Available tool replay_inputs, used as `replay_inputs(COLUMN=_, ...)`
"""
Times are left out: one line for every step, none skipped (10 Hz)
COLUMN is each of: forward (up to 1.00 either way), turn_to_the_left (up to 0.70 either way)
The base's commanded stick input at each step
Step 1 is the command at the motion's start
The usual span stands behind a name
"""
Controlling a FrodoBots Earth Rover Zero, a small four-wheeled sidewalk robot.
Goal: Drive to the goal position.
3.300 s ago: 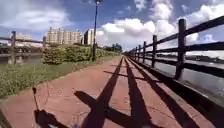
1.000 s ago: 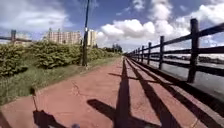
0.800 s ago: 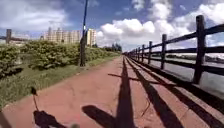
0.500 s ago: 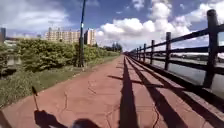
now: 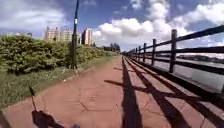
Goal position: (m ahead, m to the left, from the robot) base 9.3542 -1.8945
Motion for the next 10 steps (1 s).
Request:
replay_inputs(forward=0.85, turn_to_the_left=0.00)
replay_inputs(forward=0.85, turn_to_the_left=0.00)
replay_inputs(forward=0.85, turn_to_the_left=0.00)
replay_inputs(forward=0.85, turn_to_the_left=0.00)
replay_inputs(forward=0.85, turn_to_the_left=0.00)
replay_inputs(forward=0.85, turn_to_the_left=0.00)
replay_inputs(forward=0.85, turn_to_the_left=0.00)
replay_inputs(forward=0.85, turn_to_the_left=-0.31)
replay_inputs(forward=0.85, turn_to_the_left=-0.34)
replay_inputs(forward=0.85, turn_to_the_left=-0.27)
